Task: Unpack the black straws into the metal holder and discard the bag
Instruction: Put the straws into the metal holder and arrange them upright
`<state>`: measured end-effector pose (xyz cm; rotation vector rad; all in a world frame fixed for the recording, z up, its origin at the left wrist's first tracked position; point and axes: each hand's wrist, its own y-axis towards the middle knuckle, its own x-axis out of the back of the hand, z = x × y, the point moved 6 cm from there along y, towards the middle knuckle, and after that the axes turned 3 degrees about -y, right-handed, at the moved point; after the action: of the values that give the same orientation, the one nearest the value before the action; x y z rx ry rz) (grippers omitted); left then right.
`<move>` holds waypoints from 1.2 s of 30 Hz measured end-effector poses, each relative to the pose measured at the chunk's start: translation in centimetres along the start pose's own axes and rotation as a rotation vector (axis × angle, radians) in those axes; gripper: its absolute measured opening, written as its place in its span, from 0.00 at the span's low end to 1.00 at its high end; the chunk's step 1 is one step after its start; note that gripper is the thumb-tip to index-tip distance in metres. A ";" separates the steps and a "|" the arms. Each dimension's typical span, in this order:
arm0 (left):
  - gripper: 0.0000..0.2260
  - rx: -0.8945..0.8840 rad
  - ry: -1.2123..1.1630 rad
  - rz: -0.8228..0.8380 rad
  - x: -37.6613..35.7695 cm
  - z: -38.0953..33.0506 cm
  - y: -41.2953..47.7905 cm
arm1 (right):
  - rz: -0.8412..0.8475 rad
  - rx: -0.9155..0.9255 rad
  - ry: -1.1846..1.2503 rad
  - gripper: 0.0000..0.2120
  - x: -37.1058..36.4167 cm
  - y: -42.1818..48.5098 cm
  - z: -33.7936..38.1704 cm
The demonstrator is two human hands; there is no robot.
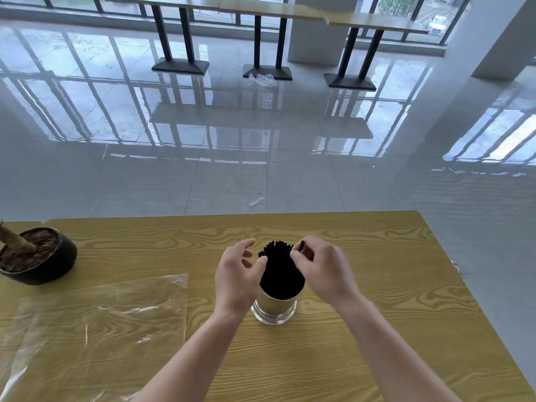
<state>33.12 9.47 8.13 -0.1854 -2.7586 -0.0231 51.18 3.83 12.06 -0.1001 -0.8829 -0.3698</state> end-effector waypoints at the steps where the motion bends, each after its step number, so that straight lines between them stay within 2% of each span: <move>1: 0.17 -0.032 0.025 0.006 -0.1 -0.2 0.1 | 0.004 0.001 -0.022 0.03 -0.9 -0.3 -0.1; 4: 0.17 -0.095 0.095 0.015 -0.5 -0.6 0.4 | -0.005 0.030 -0.080 0.07 -2.5 -0.9 -0.2; 10: 0.15 -0.141 0.101 0.004 -0.7 -0.6 0.8 | -0.155 0.131 -0.119 0.14 -2.4 -1.5 0.5; 12: 0.15 -0.177 0.134 0.014 -0.9 -0.6 0.8 | -0.167 0.162 -0.142 0.12 -2.4 -1.4 0.6; 16: 0.17 -0.283 0.255 0.063 -1.4 -1.1 0.8 | -0.129 0.183 -0.204 0.02 -3.1 -1.4 0.3; 20: 0.14 -0.374 0.358 0.124 -1.8 -1.4 0.7 | -0.206 0.150 -0.053 0.02 -2.4 -1.5 -0.8; 23: 0.14 -0.371 0.347 0.116 -1.7 -1.1 0.8 | -0.275 0.066 0.019 0.09 -1.2 -0.7 -2.3; 25: 0.14 -0.366 0.334 0.111 -1.7 -1.0 0.7 | -0.193 0.022 0.002 0.14 -1.5 0.1 -3.0; 27: 0.16 -0.366 0.338 0.114 -1.7 -1.1 0.6 | -0.109 0.027 -0.045 0.14 -2.0 0.5 -3.2; 30: 0.19 -0.378 0.367 0.135 -1.9 -1.1 0.7 | -0.078 0.045 -0.056 0.13 -2.2 0.7 -3.1; 33: 0.17 -0.373 0.382 0.144 -1.9 -1.0 0.8 | -0.079 0.023 -0.006 0.15 -2.2 1.2 -2.9; 36: 0.16 -0.357 0.368 0.141 -1.9 -0.8 0.8 | -0.030 0.003 -0.014 0.12 -2.4 2.0 -2.6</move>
<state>35.29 10.03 8.15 -0.4233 -2.3484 -0.4661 52.40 5.75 8.70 -0.0867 -0.9000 -0.3957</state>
